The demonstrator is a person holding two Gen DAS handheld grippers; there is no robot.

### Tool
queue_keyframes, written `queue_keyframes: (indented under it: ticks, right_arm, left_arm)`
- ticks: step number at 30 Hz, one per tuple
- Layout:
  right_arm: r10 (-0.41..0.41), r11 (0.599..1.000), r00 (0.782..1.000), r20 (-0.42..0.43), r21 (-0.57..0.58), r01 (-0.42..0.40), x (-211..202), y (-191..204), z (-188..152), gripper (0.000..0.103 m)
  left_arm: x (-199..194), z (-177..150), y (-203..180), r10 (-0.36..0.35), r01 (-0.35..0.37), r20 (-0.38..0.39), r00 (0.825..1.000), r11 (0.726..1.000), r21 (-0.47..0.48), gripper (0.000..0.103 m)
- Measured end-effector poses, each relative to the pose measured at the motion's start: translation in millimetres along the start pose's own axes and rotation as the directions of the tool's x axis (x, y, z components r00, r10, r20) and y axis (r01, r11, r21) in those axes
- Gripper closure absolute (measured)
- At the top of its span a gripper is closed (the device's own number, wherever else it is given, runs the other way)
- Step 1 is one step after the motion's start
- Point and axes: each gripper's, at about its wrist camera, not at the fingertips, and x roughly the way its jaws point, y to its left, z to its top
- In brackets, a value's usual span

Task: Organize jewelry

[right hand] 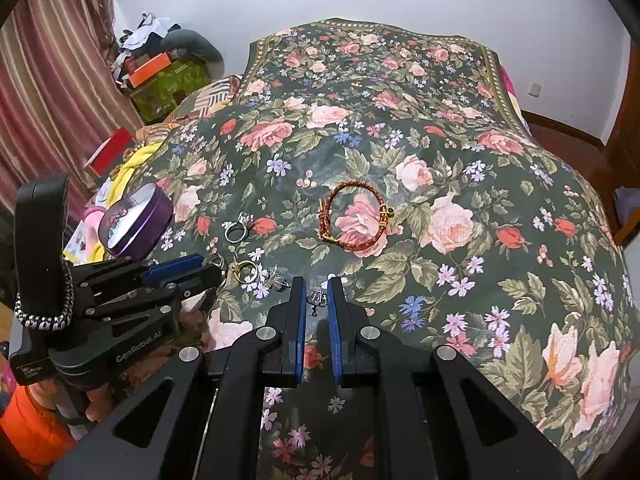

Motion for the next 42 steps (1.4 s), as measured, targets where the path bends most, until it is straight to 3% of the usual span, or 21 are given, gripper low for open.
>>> queue_keyframes:
  ticks: [15, 28, 42]
  right_arm:
    - [-0.004, 1.000, 0.997, 0.082, -0.011, 0.005, -33.1, 14.6, 11.6, 0.094]
    - [0.047, 0.997, 0.986, 0.157, -0.066, -0.037, -50.0, 56.9, 29.8, 0.094]
    - [0.138, 0.976, 0.979, 0.149, -0.186, -0.110, -32.5, 123.9, 46.2, 0.094]
  left_arm:
    - [-59.2, 3.3, -1.9, 0.033, -0.034, 0.128, 0.991, 0.999, 0.006, 0.085]
    - [-122.9, 4.8, 29.9, 0.105, -0.087, 0.277, 0.955, 0.993, -0.078, 0.085]
    - [-151.8, -15.4, 83.0, 0.205, -0.156, 0.306, 0.930, 0.972, -0.176, 0.085]
